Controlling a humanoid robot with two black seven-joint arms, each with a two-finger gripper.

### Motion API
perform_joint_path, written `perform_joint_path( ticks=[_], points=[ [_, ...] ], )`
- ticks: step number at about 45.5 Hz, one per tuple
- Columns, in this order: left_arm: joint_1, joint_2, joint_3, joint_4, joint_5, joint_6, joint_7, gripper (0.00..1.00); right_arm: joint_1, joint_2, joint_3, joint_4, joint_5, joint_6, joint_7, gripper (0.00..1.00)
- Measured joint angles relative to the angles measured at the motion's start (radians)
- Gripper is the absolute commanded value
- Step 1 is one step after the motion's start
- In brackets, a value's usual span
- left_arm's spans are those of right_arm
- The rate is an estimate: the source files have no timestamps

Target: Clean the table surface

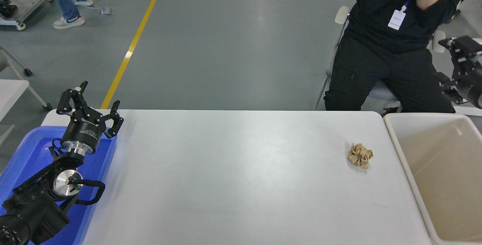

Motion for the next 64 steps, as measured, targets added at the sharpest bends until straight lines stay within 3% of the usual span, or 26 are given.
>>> perform_joint_path(
  ticks=[16,26,41,64],
  points=[
    [0.000,0.000,0.000,0.000,0.000,0.000,0.000,1.00,0.082,0.002,-0.185,0.006,-0.512,0.004,0.129,0.99],
    [0.000,0.000,0.000,0.000,0.000,0.000,0.000,1.00,0.117,0.037,-0.284,0.047,-0.680,0.005,0.210,0.99],
    [0.000,0.000,0.000,0.000,0.000,0.000,0.000,1.00,0.142,0.161,-0.466,0.057,-0.754,-0.002,0.248,0.99],
    [0.000,-0.001,0.000,0.000,0.000,0.000,0.000,1.00,0.047,0.357,-0.580,-0.170,-0.763,-0.012,0.256,0.99]
  ],
)
